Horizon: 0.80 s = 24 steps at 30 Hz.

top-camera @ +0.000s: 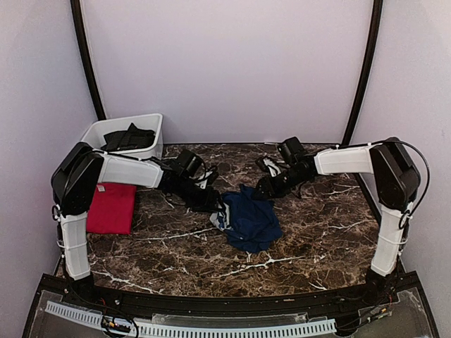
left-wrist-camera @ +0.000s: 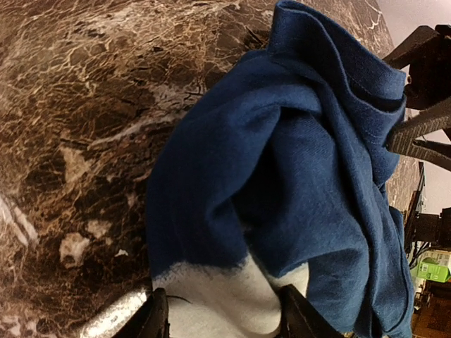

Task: Fold and stack the mixed laundry pile
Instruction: Adjust the crumpled T-shirt at the center of the board.

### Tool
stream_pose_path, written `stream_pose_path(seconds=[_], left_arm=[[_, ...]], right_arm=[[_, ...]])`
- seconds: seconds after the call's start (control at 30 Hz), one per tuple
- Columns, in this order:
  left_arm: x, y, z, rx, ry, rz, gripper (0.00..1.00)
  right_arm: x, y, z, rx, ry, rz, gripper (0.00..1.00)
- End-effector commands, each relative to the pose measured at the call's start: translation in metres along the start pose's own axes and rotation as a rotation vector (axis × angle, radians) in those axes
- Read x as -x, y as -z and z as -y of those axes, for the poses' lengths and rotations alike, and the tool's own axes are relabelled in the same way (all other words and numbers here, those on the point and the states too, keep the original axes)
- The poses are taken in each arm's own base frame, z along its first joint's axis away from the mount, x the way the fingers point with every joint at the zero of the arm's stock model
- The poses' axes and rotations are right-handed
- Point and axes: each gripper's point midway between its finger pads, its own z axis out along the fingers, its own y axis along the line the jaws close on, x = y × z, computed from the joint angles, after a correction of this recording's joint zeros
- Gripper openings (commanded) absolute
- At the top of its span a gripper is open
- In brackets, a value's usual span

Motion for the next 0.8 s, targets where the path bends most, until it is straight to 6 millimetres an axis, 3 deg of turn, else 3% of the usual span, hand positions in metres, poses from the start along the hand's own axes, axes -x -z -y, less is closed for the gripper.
stream_pose_path(seconds=[0.0, 0.1, 0.13, 0.2, 0.43, 0.57, 0.67, 0.7, 0.73, 0.77], left_arm=[[0.005, -0.004, 0.014, -0.066, -0.003, 0.013, 0.43], [0.012, 0.001, 0.019, -0.067, -0.012, 0.018, 0.21], [0.016, 0.007, 0.023, -0.067, -0.023, 0.03, 0.11], [0.026, 0.022, 0.03, -0.052, -0.043, 0.065, 0.01], [0.07, 0.101, 0.072, -0.025, -0.154, 0.279, 0.0], [0.08, 0.149, 0.093, -0.018, -0.221, 0.386, 0.0], [0.068, 0.18, 0.114, -0.06, -0.291, 0.43, 0.0], [0.062, 0.197, 0.124, -0.081, -0.332, 0.459, 0.0], [0.047, 0.192, 0.126, -0.107, -0.356, 0.437, 0.0], [0.038, 0.206, 0.136, -0.135, -0.405, 0.467, 0.05]], right_arm=[[0.013, 0.001, 0.001, -0.034, 0.004, 0.024, 0.37], [0.02, 0.007, 0.001, -0.048, 0.007, 0.036, 0.02], [0.025, 0.012, 0.002, -0.062, 0.012, 0.043, 0.0], [0.04, 0.031, 0.001, -0.088, 0.026, 0.084, 0.0], [0.122, 0.157, -0.022, -0.1, 0.065, 0.386, 0.0], [0.158, 0.215, -0.069, -0.041, 0.16, 0.494, 0.0], [0.16, 0.245, -0.108, 0.063, 0.217, 0.54, 0.0], [0.155, 0.253, -0.119, 0.095, 0.236, 0.548, 0.0], [0.146, 0.257, -0.126, 0.114, 0.247, 0.554, 0.0], [0.136, 0.263, -0.13, 0.118, 0.254, 0.562, 0.0]])
